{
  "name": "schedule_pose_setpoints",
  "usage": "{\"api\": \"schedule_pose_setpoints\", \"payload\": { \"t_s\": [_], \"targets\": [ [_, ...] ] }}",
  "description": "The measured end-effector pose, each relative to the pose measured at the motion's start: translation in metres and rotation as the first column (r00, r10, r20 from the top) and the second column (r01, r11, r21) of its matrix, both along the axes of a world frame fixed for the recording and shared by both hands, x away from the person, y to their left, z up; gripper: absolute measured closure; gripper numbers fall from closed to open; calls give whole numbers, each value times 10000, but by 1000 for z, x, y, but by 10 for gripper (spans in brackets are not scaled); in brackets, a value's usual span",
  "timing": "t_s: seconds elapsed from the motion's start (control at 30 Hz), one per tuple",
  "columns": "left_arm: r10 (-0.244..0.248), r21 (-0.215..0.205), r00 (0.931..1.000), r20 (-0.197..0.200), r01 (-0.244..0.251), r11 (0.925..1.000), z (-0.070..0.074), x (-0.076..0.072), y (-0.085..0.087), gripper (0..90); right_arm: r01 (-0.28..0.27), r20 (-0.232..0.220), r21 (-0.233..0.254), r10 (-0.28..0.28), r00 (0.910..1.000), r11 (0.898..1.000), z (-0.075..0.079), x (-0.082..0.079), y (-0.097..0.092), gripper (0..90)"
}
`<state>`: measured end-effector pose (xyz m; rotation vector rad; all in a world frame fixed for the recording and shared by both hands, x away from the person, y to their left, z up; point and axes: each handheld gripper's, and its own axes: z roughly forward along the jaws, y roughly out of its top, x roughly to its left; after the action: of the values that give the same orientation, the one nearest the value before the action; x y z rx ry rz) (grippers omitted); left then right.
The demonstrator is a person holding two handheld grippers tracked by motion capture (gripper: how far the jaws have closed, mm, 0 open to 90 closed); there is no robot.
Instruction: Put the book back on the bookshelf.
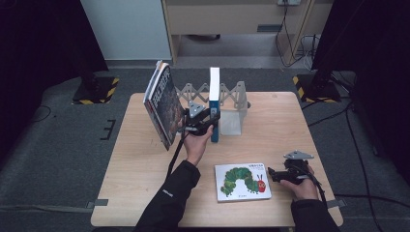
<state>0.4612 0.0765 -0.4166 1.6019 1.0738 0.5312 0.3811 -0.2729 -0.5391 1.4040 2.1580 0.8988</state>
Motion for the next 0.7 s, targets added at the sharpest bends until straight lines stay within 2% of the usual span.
{"api": "schedule_pose_setpoints", "payload": {
  "t_s": [0.13,0.27,0.37,0.5,0.7],
  "targets": [
    [-289,-81,9996,31,289,9995,8,-9,8,495,-42,30,-10,42,10000,10000,0,0,0,26],
    [-494,102,9988,63,493,9987,12,-19,18,478,-40,31,-9,40,10000,10000,0,0,0,26],
    [-583,162,9983,43,582,9982,13,-24,22,468,-47,25,-8,47,10000,10000,0,0,0,24],
    [-882,489,9961,-11,881,9949,14,-36,29,456,-7,3,13,7,10000,10000,0,1,1,16],
    [-1254,706,9918,-241,1268,9894,12,-50,39,439,56,-54,3,-56,10000,10000,0,1,2,8]
  ]
}}
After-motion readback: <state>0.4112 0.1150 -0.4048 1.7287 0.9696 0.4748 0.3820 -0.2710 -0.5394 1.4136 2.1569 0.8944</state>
